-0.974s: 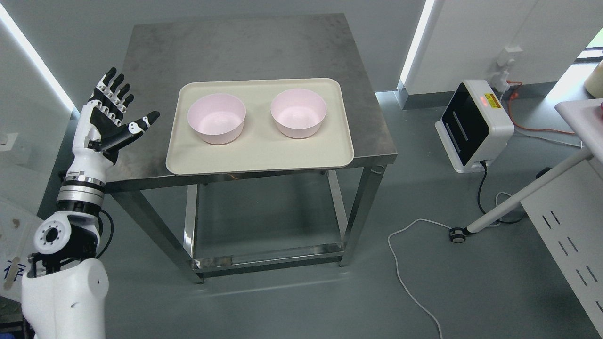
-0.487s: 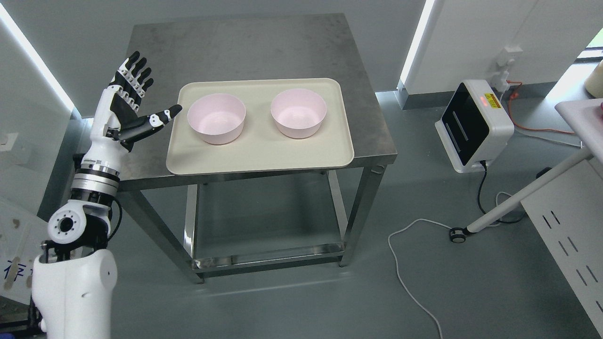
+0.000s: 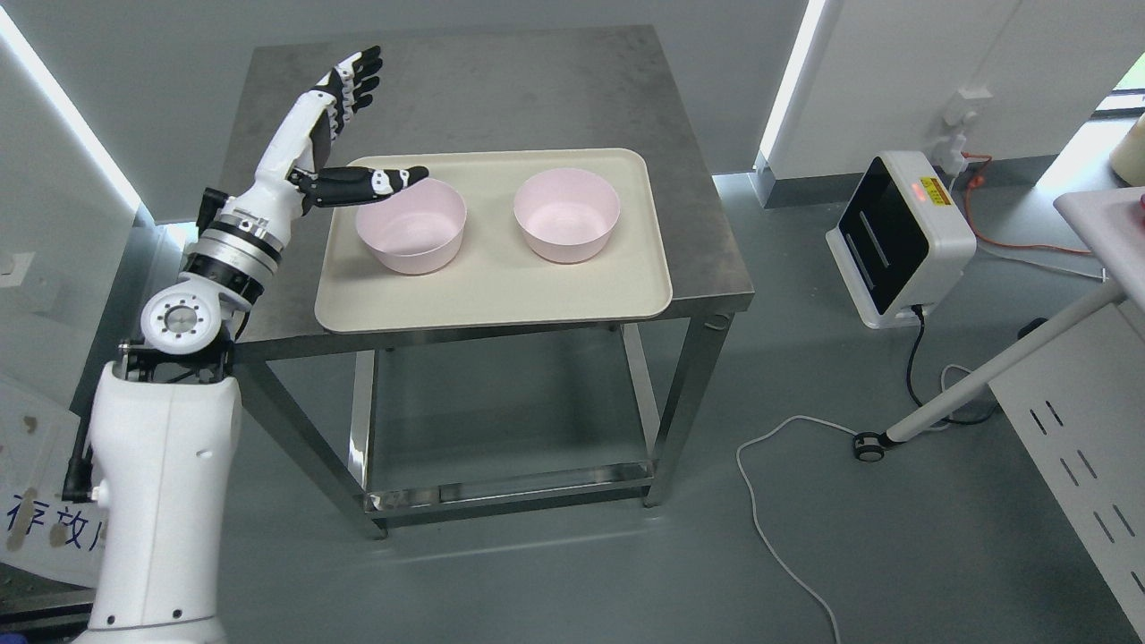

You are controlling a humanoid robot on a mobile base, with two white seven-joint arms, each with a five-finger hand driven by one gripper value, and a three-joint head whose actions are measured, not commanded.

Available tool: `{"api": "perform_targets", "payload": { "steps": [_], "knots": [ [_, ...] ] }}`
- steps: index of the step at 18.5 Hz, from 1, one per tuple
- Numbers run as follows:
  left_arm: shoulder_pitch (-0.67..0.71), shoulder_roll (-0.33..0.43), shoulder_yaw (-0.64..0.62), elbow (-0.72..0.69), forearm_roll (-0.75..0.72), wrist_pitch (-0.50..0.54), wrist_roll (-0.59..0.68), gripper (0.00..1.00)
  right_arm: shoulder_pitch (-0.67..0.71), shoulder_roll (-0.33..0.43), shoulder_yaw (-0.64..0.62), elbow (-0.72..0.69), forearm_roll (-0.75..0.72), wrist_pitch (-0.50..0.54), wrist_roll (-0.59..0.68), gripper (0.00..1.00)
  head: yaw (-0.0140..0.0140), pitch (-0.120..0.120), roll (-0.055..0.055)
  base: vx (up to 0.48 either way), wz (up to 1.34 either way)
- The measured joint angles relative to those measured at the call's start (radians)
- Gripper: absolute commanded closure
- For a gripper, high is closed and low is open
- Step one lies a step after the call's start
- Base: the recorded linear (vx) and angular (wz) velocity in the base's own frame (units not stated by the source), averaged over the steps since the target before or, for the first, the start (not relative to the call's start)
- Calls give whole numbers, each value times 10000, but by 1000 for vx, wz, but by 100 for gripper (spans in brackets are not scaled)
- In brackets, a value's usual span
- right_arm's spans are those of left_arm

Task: Stack pink IKEA bowls on left shelf middle
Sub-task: 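Raise the left hand and reach toward the pink bowl nearer the arm, then lower the left hand fingers into the nearer pink bowl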

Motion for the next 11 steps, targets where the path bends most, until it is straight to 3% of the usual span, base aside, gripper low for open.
{"api": "perform_targets", "payload": {
  "steps": [5,11],
  "knots": [
    [-1124,146,-847,1623,-1309,-1,-235,7,0,0,0,0,0,-49,0,0,0,0,0,0,0],
    [-2088,569,-1255,3277,-1901,-2,-563,7,0,0,0,0,0,-3,0,0,0,0,0,0,0]
  ]
}}
